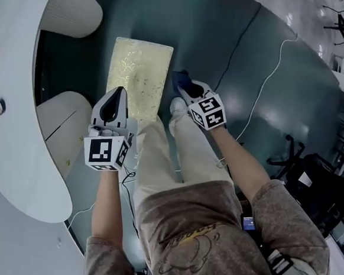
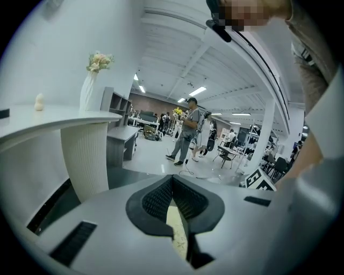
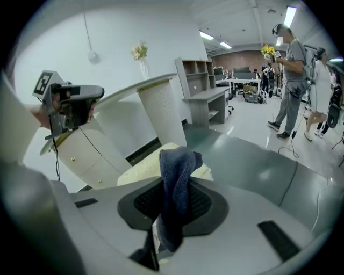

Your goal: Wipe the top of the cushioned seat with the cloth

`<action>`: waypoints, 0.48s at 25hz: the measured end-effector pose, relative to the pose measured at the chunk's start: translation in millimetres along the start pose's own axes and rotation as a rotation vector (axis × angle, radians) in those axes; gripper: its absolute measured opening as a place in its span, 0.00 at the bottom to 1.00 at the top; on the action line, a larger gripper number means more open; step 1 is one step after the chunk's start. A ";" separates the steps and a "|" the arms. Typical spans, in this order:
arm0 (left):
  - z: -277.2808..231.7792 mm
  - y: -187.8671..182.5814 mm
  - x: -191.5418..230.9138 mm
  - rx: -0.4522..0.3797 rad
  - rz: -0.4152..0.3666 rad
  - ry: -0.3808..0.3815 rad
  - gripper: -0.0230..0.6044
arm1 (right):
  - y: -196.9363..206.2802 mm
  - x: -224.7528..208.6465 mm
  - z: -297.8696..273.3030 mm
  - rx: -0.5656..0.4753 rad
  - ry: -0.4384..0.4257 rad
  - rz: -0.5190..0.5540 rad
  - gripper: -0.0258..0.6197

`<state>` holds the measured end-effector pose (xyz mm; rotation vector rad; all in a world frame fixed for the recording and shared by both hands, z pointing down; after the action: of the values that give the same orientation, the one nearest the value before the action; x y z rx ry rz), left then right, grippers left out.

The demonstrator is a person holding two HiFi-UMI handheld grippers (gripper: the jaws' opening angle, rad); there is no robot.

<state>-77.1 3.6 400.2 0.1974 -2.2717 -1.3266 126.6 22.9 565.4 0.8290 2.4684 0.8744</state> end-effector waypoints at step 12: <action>51.7 -172.0 -47.1 -0.119 -0.064 0.046 0.06 | -234.5 1.8 144.9 -0.383 -0.005 0.052 0.17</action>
<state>-82.4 -27.7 217.3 0.2585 -2.1570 -1.4698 108.5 -60.7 303.3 0.7555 2.1792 1.3073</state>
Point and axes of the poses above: the fingertips, and each gripper's own axes: z backward along the fingers, x to its left, y out of its underside, the point moved 2 cm from there along z, backward along the fingers, and after that the axes turned 7 degrees about z, right-handed, at the moved point
